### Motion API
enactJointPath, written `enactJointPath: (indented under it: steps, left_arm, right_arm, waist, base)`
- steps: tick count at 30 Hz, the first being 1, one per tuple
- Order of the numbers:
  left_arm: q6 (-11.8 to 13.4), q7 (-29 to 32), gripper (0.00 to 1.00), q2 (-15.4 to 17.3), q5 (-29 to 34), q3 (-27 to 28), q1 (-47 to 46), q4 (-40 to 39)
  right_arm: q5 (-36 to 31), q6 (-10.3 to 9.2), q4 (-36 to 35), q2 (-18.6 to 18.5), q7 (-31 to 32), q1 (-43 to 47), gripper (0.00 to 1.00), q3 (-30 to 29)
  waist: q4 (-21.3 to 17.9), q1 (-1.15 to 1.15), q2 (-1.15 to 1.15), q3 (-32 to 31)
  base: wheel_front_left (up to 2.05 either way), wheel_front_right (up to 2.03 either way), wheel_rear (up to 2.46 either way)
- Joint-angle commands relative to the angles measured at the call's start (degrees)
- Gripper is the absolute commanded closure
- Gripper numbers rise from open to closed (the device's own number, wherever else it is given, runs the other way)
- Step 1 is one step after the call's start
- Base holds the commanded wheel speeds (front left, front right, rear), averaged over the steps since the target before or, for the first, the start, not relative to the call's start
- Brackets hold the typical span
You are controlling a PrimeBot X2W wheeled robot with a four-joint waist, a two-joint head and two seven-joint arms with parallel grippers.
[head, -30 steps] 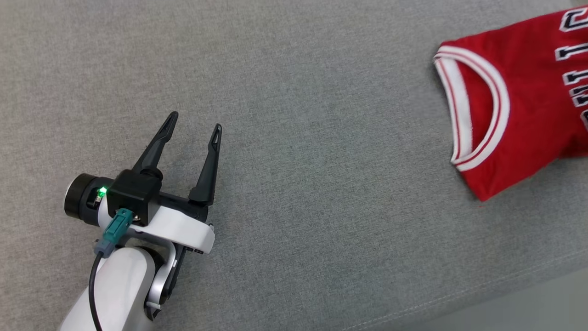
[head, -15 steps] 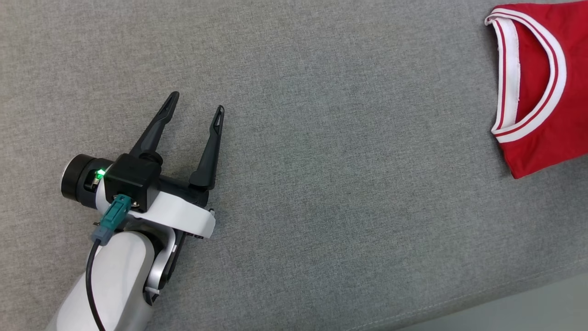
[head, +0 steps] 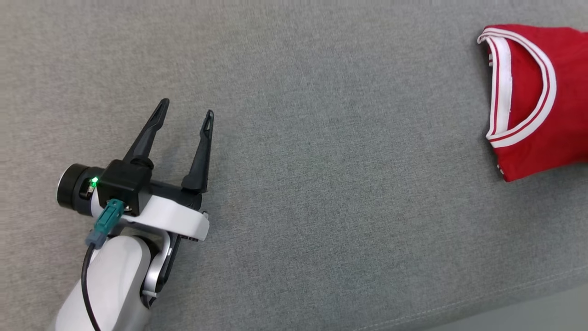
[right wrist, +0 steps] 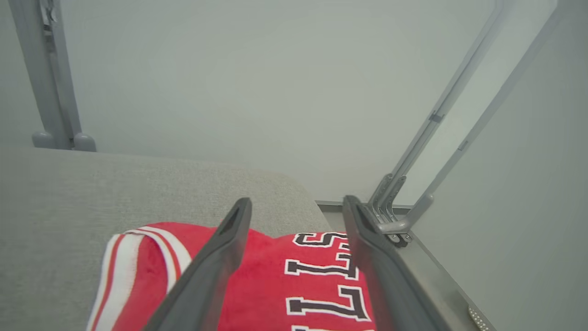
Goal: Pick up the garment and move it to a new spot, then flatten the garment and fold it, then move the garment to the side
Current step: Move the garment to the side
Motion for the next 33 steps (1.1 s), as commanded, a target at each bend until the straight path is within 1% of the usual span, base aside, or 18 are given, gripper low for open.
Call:
enactJointPath:
  steps: [1, 7, 13, 17, 21, 22, 26, 33]
  left_arm:
    - [0.64, -0.60, 0.00, 0.23, -0.50, 0.59, 1.02, 0.27]
    - [2.05, -2.51, 0.00, 0.33, -1.63, 2.52, 2.82, 0.45]
    - [3.17, -4.10, 0.00, 0.04, -2.87, 4.68, 4.86, 1.02]
    - [3.74, -4.75, 0.00, -0.24, -3.82, 5.97, 7.10, 1.45]
    - [4.03, -5.04, 0.00, -0.26, -4.35, 6.82, 9.36, 2.01]
    - [3.87, -5.16, 0.00, -0.30, -4.72, 7.31, 10.80, 2.34]
    - [3.44, -5.41, 0.00, -0.51, -4.95, 7.56, 13.54, 2.61]
    - [3.10, -5.45, 0.00, -0.46, -5.27, 7.64, 17.10, 3.16]
  right_arm:
    - [1.12, 0.00, -3.61, 1.85, -0.31, 2.22, 0.00, 0.04]
    - [3.13, 0.00, -15.68, 7.83, -0.27, 9.17, 0.00, 2.00]
    - [3.67, 0.00, -23.04, 12.43, -0.27, 15.71, 0.00, 5.88]
    - [3.24, 0.00, -25.34, 14.21, -0.27, 20.28, 0.00, 7.65]
    - [2.61, 0.00, -26.18, 15.32, 0.04, 23.76, 0.00, 8.02]
    - [2.28, 0.00, -26.79, 15.93, 0.40, 26.23, 0.00, 7.78]
    - [1.75, 0.00, -27.81, 16.90, 1.20, 30.86, 0.00, 6.35]
    - [1.44, 0.00, -31.35, 18.25, 3.00, 37.49, 0.00, 4.71]
  waist:
    - [0.80, 0.00, 0.00, -1.99]
    - [3.17, 0.00, 0.00, -5.50]
    - [6.35, 0.00, 0.00, -9.27]
    - [8.21, 0.00, 0.00, -12.25]
    - [9.36, 0.00, 0.00, -14.55]
    - [9.91, 0.00, 0.00, -15.91]
    - [10.94, 0.00, 0.00, -18.65]
    - [11.40, 0.00, 0.00, -22.69]
  base:
    - [0.00, 0.00, 0.00]
    - [0.00, 0.00, 0.00]
    - [0.00, 0.00, 0.00]
    - [0.00, 0.00, 0.00]
    - [0.00, 0.00, 0.00]
    - [0.00, 0.00, 0.00]
    - [0.00, 0.00, 0.00]
    - [0.00, 0.00, 0.00]
